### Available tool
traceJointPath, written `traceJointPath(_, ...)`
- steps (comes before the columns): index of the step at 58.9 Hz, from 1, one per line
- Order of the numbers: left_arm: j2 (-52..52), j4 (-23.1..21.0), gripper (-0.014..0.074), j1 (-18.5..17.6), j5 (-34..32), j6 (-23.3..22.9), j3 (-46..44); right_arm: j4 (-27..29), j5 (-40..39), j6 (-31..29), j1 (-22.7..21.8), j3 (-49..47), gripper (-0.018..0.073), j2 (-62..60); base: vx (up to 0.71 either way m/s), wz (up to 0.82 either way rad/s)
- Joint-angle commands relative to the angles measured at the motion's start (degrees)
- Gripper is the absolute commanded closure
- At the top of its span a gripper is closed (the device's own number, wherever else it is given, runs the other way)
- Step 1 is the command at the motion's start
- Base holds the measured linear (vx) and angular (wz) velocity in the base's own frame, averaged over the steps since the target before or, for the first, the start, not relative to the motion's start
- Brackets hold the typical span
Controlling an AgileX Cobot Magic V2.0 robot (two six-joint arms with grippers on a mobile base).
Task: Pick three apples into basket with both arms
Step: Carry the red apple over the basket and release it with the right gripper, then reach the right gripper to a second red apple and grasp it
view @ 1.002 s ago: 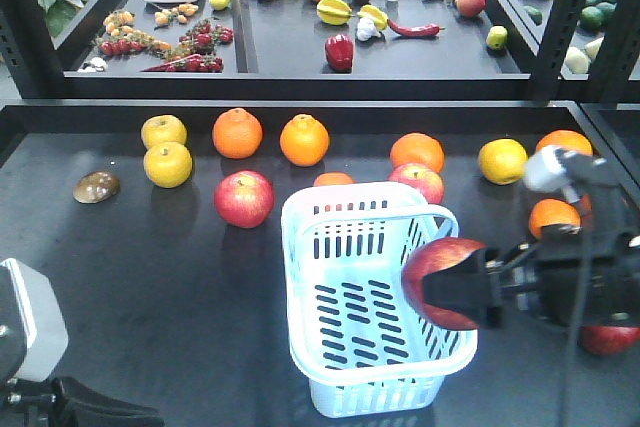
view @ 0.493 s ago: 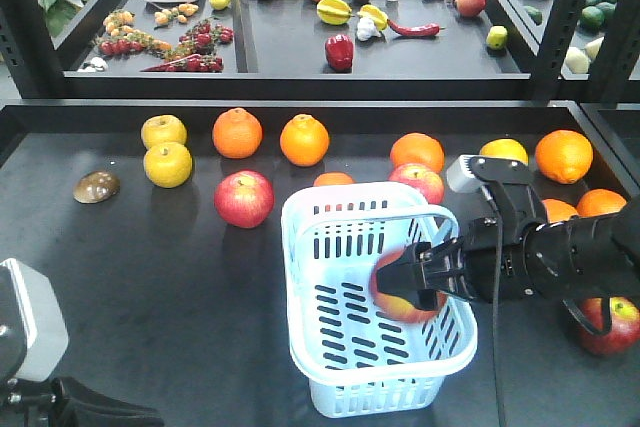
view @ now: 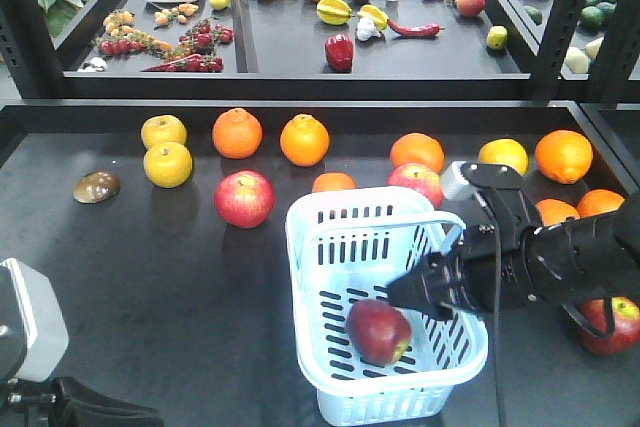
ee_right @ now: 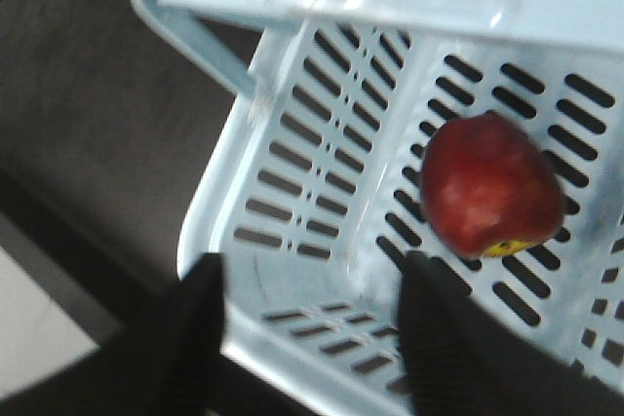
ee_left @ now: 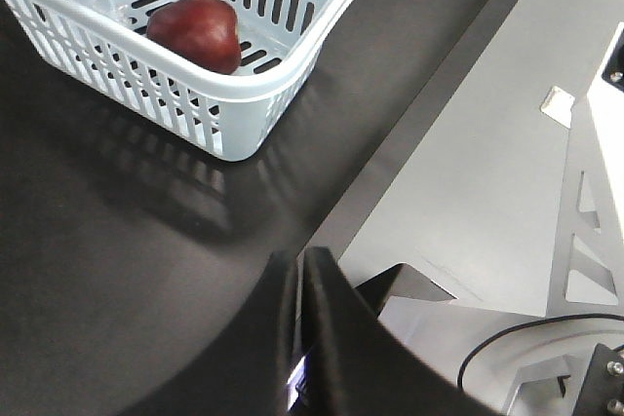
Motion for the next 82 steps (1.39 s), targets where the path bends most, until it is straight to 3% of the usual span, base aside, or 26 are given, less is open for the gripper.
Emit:
traceJointPath(1,-0.4,-2.4,0.0602,-0.3,-2.4,-0.7,-1.5,-3.7,2.5,1.0,-1.1,-1.8,0.0447,-3.4,0.0,0.0)
traceJointPath(5,-0.4,-2.4,0.0602,-0.3,-2.4,-0.7,-1.5,-8.3,3.4,4.1,-2.5,-1.8,0.0575,-4.8,0.0,0.0)
traceJointPath(20,-0.4,-2.4,0.0602,-0.3,-2.4,-0.7,-1.5,-36.3,3.1,24.0,-14.1,-1.8,0.0567,-11.3,0.0,0.0)
traceJointPath(24,-0.4,-2.4,0.0602,-0.3,-2.4,-0.7,-1.5,-40.6,0.8,28.1,-18.3,-1.8,0.0566,-11.5,0.0,0.0)
traceJointPath(36,-0.4,-2.4,0.0602,-0.3,-2.4,-0.7,-1.5,-37.5,-7.0,28.6,-28.8,-2.7,0.0557,-7.7,0.0,0.0)
traceJointPath(49,-0.4,-2.4,0.0602,-0.3,-2.4,-0.7,-1.5,-37.3,1.4,27.6,-31.9,-13.2,0.0472,3.3,0.0,0.0)
traceJointPath(56,-0.4,-2.4,0.0602,-0.3,-2.4,-0.7,-1.5,-37.3,5.9,27.6,-31.8,-21.7,0.0336,9.5,0.0,0.0)
traceJointPath(63,-0.4,-2.4,0.0602,-0.3,-2.4,-0.7,-1.5,-38.6,11.2,28.7,-32.0,-28.9,0.0121,16.0,0.0,0.0)
traceJointPath(69,-0.4,-2.4,0.0602,-0.3,-2.4,-0.7,-1.5,-40.8,11.1,29.4,-32.0,-32.1,-0.0035,19.9,0.0,0.0)
traceJointPath(76,-0.4,-2.4,0.0602,-0.3,-2.4,-0.7,-1.5,-45.0,10.3,32.9,-32.0,-32.4,-0.0131,23.6,0.0,0.0)
traceJointPath(82,-0.4,-2.4,0.0602,-0.3,-2.4,-0.7,-1.5,-50.0,10.1,36.4,-32.0,-32.4,-0.0132,26.6,0.0,0.0)
